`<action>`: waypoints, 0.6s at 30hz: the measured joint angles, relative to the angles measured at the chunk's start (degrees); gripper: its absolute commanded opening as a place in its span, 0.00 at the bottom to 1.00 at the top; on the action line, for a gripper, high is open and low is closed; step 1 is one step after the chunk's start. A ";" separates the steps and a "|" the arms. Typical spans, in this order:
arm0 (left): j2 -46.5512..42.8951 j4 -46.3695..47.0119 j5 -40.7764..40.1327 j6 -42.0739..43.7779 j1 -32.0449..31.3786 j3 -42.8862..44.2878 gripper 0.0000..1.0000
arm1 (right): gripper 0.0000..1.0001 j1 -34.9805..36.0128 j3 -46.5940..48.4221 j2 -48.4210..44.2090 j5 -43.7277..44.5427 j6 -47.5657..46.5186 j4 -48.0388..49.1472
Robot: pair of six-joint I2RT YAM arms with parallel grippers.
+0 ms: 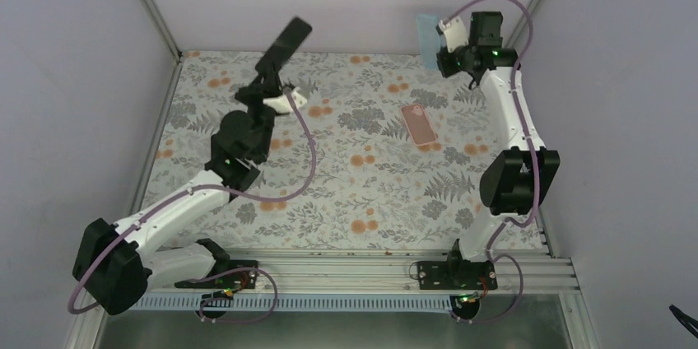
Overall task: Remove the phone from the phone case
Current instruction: Place the phone at the center of the board.
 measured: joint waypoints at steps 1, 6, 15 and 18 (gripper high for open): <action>-0.72 0.04 -0.04 1.11 -0.09 -2.80 0.02 | 0.03 -1.11 -2.14 -0.44 0.31 -0.96 -0.81; -1.18 -3.30 0.31 5.97 -0.70 -15.41 0.03 | 0.03 -6.36 -9.86 -2.08 -2.54 -5.95 -6.88; 7.15 -5.46 -0.63 9.27 -5.57 -23.80 0.02 | 0.03 -21.20 -28.06 -3.91 -6.19 -14.84 -15.98; 11.32 -5.90 -0.92 8.76 -7.78 -23.69 0.02 | 0.04 -25.03 -33.73 -3.89 -6.21 -16.90 -17.66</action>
